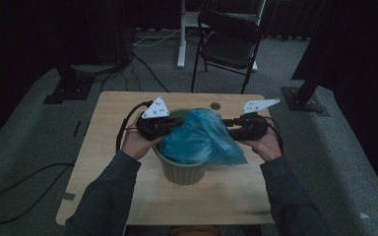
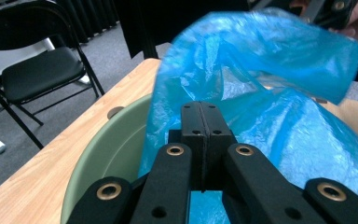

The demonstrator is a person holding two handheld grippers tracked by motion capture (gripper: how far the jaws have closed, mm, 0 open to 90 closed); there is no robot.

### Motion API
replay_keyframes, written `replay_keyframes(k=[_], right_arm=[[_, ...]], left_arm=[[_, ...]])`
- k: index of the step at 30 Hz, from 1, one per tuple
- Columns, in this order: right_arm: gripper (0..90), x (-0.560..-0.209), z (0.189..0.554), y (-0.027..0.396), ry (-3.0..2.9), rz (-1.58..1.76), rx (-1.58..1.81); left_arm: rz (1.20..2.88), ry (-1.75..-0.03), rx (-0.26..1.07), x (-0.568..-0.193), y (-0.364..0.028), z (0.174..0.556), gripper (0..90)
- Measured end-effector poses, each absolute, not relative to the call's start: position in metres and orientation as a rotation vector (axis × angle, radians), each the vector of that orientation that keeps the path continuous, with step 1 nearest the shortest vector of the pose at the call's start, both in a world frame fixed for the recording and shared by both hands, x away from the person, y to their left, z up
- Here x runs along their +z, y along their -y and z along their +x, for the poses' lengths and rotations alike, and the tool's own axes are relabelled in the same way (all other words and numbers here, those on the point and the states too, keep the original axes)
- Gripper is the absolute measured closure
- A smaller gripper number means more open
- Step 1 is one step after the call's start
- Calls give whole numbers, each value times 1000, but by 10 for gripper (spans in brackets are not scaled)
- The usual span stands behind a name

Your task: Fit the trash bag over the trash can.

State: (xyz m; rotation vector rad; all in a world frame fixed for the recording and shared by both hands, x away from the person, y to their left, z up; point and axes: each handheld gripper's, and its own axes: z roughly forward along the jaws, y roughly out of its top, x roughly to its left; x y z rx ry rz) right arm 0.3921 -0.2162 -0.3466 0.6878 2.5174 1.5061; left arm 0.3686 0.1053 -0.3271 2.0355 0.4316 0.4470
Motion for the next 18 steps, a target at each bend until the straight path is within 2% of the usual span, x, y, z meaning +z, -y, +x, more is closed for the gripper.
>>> replay_keyframes(k=[1, 2, 6, 9, 18], right_arm=[[592, -347, 392, 216, -2517, 688, 1506], [637, -345, 393, 213, -2509, 669, 1524], [865, -335, 402, 204, -2464, 689, 1596], [897, -331, 407, 206, -2428, 749, 1645], [900, -328, 421, 220, -2386, 966, 1561]], left_arm=[[2037, -434, 445, -328, -106, 369, 899], [2039, -436, 443, -329, -107, 369, 899], [2034, -451, 444, -331, -111, 369, 899], [2028, -470, 446, -333, -117, 369, 900], [2014, -568, 467, -338, -143, 375, 900]])
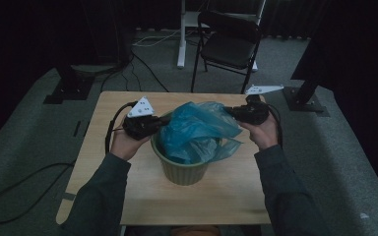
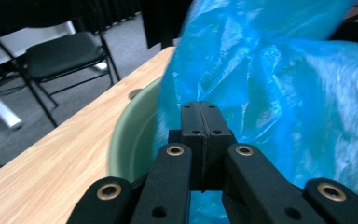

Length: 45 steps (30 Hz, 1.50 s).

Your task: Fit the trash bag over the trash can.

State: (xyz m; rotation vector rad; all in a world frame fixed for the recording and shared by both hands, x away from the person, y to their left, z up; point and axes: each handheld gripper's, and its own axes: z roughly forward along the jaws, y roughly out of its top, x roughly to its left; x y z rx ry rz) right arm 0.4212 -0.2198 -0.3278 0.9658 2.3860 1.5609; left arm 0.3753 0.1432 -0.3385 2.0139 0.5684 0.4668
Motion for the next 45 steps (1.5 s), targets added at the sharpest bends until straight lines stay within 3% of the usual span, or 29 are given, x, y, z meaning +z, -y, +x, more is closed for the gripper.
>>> replay_keyframes(k=[19, 31, 35, 37, 39, 45], right_arm=[[900, -353, 442, 231, -2408, 1208, 1340], [900, -379, 442, 228, -2494, 1227, 1258], [899, -384, 435, 226, -2534, 1187, 1265], [881, -382, 433, 226, -2529, 1175, 1273], [768, -373, 427, 231, -2491, 1137, 1326], [699, -350, 412, 242, -2438, 1057, 1404]], left_arm=[[1985, -881, 424, -378, -192, 409, 899], [2034, -907, 371, -397, -189, 415, 899], [2079, -882, 422, -395, -180, 410, 891], [2077, -877, 423, -393, -180, 410, 888], [2051, -872, 417, -389, -180, 409, 887], [2029, -874, 413, -387, -182, 407, 882]])
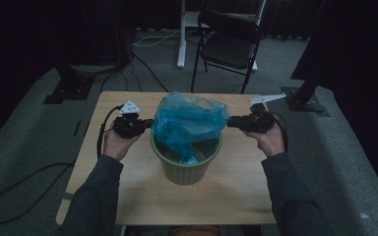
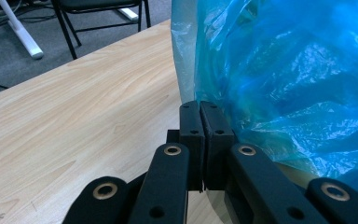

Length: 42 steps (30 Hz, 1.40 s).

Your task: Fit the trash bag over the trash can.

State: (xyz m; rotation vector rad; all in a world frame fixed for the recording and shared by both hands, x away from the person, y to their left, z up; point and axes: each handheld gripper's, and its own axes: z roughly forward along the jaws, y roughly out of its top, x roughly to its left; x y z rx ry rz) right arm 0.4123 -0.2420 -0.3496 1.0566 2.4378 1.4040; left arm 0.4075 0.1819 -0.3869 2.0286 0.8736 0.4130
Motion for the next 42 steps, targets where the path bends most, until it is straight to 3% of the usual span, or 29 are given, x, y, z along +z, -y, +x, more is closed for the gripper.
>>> replay_keyframes(k=[13, 19, 30, 39, 42], right_arm=[[645, -324, 397, 234, -2402, 959, 1507], [632, -328, 400, 224, -2452, 956, 1512], [875, -330, 398, 217, -2496, 896, 1529], [900, -329, 395, 211, -2526, 842, 1530], [900, -328, 392, 210, -2533, 818, 1530]], left_arm=[[2001, -871, 414, -382, -185, 403, 849], [1974, -885, 430, -376, -191, 400, 764], [1884, -831, 450, -345, -194, 386, 654], [1969, -700, 456, -324, -154, 385, 563], [1999, -694, 445, -329, -149, 386, 633]])
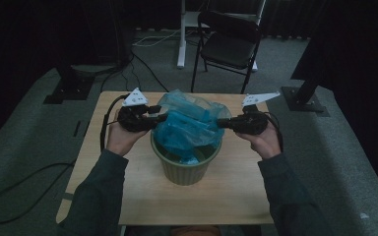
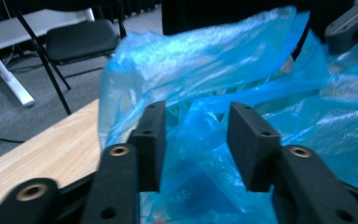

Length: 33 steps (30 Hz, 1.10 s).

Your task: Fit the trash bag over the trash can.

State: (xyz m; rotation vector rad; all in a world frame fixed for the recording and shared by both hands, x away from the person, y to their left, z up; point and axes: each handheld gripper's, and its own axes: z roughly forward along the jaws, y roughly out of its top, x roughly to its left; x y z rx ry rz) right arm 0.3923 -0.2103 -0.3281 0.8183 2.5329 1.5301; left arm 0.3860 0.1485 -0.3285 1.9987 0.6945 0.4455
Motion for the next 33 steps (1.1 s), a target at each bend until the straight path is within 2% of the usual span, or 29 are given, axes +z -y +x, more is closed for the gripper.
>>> replay_keyframes(k=[4, 8, 12, 20, 24, 29, 33], right_arm=[[900, -327, 389, 210, -2545, 802, 1543], [900, -326, 383, 210, -2555, 779, 1528], [897, -326, 380, 210, -2572, 763, 1516], [834, -323, 390, 218, -2494, 830, 1469], [708, -328, 395, 218, -2469, 863, 1436], [654, -323, 397, 213, -2450, 834, 1500], [627, -313, 392, 210, -2438, 778, 1526]], left_arm=[[2005, -681, 437, -334, -147, 380, 813], [1998, -673, 425, -337, -151, 371, 887], [1977, -667, 401, -340, -158, 360, 894], [1973, -689, 388, -349, -169, 353, 894], [1973, -688, 391, -350, -171, 353, 894], [1963, -683, 405, -348, -171, 351, 892], [1934, -701, 445, -341, -174, 353, 843]])
